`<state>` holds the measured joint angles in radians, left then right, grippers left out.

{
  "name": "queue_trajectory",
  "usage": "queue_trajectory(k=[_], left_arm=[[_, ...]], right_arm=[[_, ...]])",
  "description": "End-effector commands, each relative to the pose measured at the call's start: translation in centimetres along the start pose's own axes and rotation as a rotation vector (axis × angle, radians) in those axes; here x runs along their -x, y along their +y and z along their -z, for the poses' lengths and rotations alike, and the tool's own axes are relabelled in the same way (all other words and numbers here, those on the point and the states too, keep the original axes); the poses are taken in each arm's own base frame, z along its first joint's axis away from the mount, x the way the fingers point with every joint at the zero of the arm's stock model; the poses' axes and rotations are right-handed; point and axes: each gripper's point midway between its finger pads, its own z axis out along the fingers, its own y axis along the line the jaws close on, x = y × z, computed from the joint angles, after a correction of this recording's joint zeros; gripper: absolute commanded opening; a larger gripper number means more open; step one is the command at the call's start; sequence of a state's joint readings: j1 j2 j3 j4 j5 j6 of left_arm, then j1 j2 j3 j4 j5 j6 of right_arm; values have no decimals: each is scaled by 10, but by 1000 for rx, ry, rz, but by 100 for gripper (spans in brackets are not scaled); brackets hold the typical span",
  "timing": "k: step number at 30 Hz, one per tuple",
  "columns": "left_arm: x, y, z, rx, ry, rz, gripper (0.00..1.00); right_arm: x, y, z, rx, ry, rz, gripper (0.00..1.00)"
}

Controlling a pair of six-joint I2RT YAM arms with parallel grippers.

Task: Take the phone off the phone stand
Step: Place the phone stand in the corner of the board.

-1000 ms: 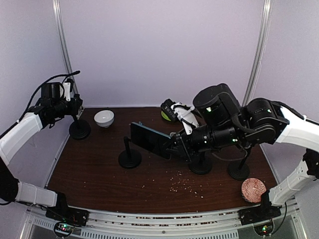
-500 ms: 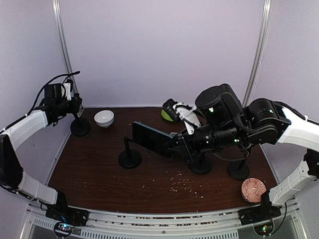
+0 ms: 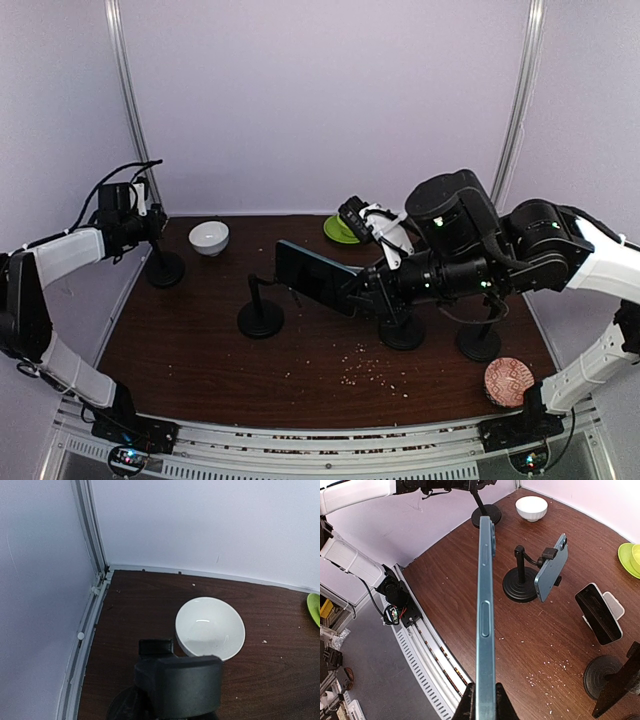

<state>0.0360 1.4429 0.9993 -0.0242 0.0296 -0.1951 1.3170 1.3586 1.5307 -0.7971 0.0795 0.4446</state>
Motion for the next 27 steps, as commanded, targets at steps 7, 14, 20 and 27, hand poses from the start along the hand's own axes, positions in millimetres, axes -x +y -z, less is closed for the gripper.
queue_trajectory(k=[7,14,20,27], left_arm=[[-3,13,4,31,-78,45,3],[-18,17,7,49,-55,61,14],[-23,21,14,68,-51,72,25],[-16,22,31,78,-77,69,59]], right_arm=[[18,0,11,6,-72,-29,0],[19,2,10,12,-75,-34,0],[19,1,12,12,-78,-43,0],[21,-1,16,10,-89,-39,0]])
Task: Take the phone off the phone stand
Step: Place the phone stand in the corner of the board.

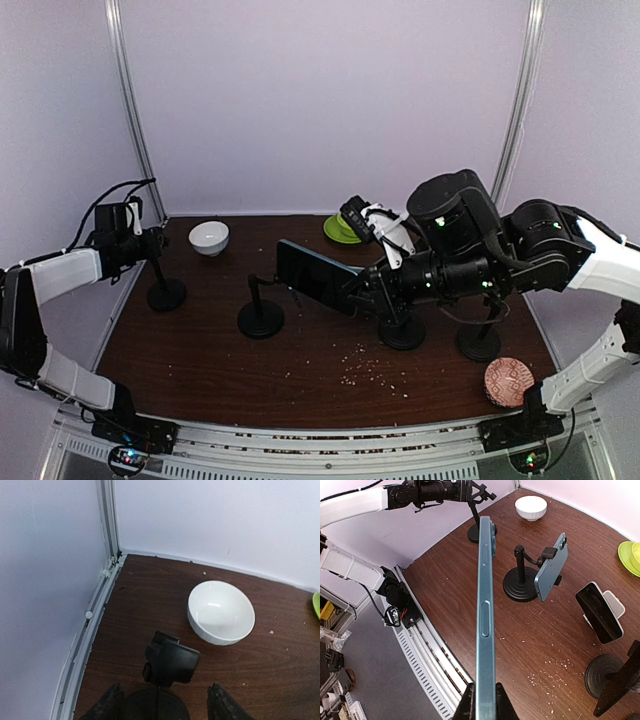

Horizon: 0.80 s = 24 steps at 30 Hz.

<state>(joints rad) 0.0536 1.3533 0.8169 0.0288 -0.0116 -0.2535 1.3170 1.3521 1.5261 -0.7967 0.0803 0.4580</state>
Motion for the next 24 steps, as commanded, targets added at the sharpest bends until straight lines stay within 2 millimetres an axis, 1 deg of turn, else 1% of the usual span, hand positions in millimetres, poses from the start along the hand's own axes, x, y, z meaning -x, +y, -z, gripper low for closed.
queue_trajectory(k=[1,5,7,11,14,20,24], left_arm=[[30,5,20,20,-114,4,63],[33,7,31,35,-120,-1,81],[33,9,38,47,-119,-3,86],[33,14,53,74,-100,17,87],[26,16,69,91,-37,58,87],[13,19,109,112,50,87,86],[8,11,135,61,55,88,86]], right_arm=[[21,1,15,11,-87,-22,0],[23,1,17,15,-91,-14,0],[24,2,18,18,-94,-11,0],[27,3,21,27,-103,-4,0],[30,6,24,38,-111,0,0],[35,13,27,74,-123,12,0],[35,16,26,93,-121,37,0]])
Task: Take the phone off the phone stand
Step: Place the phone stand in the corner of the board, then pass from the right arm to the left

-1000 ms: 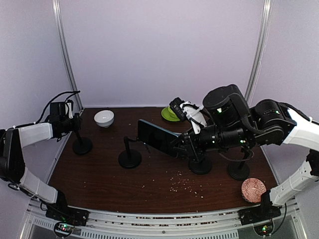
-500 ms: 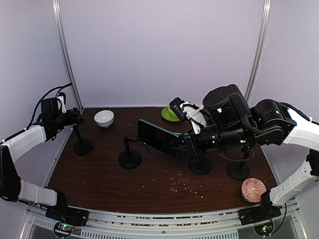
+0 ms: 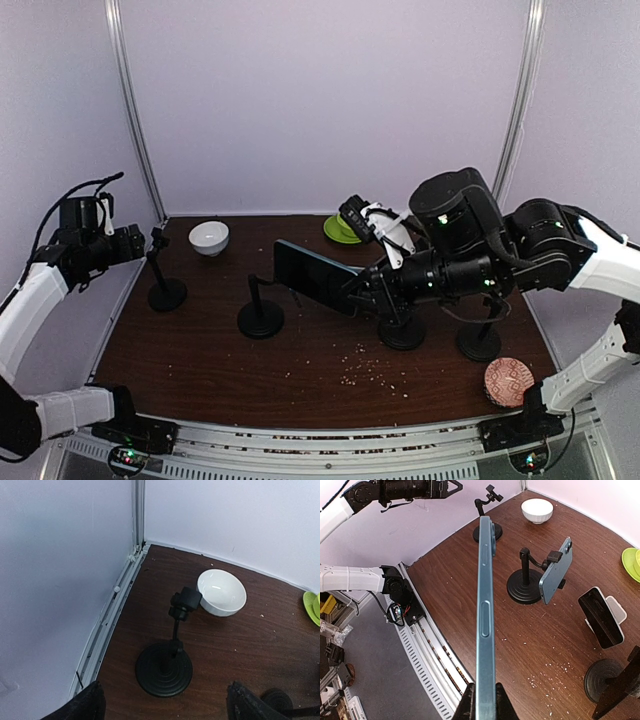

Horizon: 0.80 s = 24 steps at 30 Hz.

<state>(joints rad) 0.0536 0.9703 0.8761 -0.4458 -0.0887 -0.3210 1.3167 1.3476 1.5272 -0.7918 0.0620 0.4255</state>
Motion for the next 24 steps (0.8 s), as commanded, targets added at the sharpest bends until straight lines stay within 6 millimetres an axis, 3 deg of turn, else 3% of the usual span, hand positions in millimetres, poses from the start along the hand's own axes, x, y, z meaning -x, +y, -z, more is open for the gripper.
queue_trajectory(k=[1,14,20,24], left_arm=[[-8,-2,34,-38,30,19,85],[6,-42,130,-314,-30,-96,77],[11,-79,170,-545,-72,-186,75],[2,-108,199,-757,-72,-252,74]], right_arm=[[34,13,24,75,-116,17,0],[25,24,22,157,-67,111,0],[12,35,17,225,-6,137,0],[0,48,14,303,49,143,0]])
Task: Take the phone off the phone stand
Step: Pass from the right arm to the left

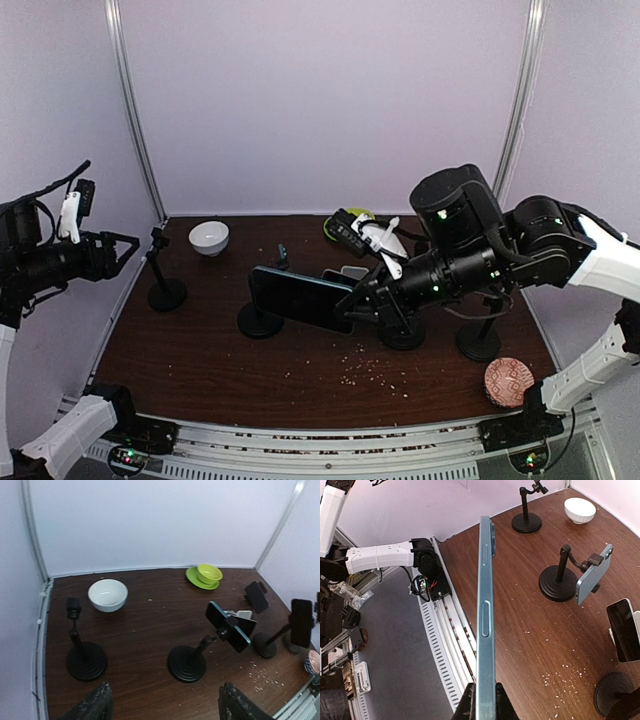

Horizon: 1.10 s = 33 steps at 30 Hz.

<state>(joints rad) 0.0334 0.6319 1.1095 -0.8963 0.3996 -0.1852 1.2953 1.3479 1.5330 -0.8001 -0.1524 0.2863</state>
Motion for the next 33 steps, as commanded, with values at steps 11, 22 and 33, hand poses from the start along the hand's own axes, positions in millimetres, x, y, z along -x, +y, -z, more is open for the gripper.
queue_trajectory(k=[11,22,33], left_arm=[[-27,-112,37,-591,86,-178,73],[-55,-153,35,-758,222,-277,70],[-73,-187,49,-923,262,-357,68]], right_arm=[[-12,66,-24,284,117,50,0],[-12,79,-52,286,179,102,0],[-1,90,-63,307,183,103,0]])
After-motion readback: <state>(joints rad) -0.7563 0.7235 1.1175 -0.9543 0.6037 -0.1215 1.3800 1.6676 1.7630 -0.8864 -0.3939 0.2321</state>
